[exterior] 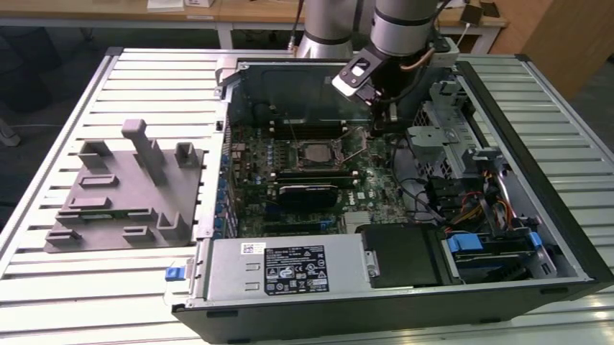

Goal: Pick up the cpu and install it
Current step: 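Close the cpu cover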

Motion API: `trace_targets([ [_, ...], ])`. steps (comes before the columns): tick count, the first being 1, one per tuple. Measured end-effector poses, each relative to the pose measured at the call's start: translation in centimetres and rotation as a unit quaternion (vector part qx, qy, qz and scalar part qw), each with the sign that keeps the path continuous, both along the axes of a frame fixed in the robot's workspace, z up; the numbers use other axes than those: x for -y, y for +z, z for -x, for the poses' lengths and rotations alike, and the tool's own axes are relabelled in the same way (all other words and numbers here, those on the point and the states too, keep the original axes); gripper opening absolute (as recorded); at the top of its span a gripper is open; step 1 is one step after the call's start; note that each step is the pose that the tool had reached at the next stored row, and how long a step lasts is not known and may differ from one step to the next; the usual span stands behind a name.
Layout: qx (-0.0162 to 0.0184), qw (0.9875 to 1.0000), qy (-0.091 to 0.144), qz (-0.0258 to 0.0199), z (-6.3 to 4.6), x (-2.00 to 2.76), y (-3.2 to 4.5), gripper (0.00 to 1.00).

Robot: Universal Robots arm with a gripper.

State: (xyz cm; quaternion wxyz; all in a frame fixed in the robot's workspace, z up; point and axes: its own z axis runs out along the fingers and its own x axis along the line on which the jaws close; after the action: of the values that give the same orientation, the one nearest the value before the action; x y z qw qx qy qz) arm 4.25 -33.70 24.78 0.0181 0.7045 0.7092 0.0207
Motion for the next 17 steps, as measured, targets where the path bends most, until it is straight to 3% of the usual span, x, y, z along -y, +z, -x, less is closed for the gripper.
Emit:
trace_targets([
  [5, -0.0042, 1.0000, 0.000, 0.0000, -0.01, 0.00, -0.58, 0.11],
  [17, -0.0045, 1.0000, 0.000, 0.0000, 0.12, 0.00, -0.80, 0.11],
])
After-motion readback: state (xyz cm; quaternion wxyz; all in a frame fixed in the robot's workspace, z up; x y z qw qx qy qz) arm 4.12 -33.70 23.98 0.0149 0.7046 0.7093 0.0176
